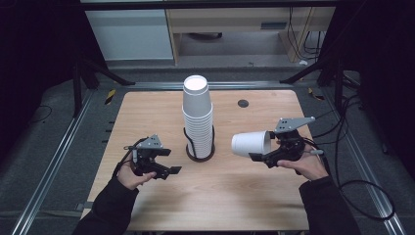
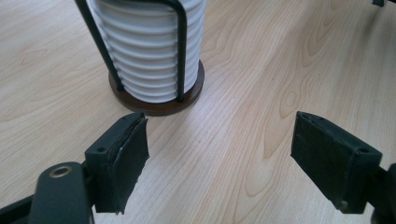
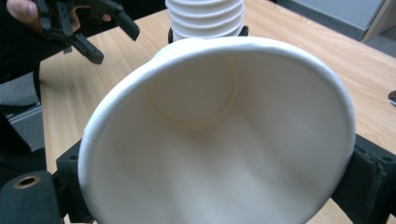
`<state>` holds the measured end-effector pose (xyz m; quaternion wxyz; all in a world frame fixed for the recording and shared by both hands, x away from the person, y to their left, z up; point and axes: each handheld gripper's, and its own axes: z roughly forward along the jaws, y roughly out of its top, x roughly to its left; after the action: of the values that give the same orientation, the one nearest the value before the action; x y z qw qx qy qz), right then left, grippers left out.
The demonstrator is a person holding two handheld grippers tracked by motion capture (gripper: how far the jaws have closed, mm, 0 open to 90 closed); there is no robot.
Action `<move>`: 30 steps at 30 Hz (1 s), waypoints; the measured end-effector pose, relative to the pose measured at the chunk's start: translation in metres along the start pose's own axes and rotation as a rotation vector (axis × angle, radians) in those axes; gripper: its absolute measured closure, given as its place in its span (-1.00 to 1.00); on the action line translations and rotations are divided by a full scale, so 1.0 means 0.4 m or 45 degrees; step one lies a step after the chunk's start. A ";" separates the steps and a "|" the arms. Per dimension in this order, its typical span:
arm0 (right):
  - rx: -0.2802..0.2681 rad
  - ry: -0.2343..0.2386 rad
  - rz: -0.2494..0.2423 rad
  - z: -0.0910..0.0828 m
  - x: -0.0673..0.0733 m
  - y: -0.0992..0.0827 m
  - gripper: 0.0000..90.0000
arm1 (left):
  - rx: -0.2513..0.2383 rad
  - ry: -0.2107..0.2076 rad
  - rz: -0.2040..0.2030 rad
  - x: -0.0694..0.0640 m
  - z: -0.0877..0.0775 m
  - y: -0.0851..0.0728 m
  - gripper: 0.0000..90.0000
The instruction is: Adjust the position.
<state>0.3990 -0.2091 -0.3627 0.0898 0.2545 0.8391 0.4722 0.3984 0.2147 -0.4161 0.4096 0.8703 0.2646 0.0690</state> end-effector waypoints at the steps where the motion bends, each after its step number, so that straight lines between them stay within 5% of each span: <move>1: 0.000 0.000 0.000 0.000 0.000 0.000 -0.78 | -0.002 -0.004 0.003 -0.003 0.002 0.002 -0.60; 16: 0.095 0.228 -0.174 0.053 0.033 0.019 -0.78 | -0.040 -0.213 0.185 -0.076 0.034 0.105 -0.57; 30: 0.136 0.331 -0.277 0.088 0.068 0.038 -0.78 | -0.038 -0.357 0.296 -0.133 0.067 0.175 -0.56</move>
<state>0.3946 -0.1624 -0.3663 0.0173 0.1035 0.8901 0.4435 0.3907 0.1324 -0.3760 0.4446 0.8899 0.1015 -0.0023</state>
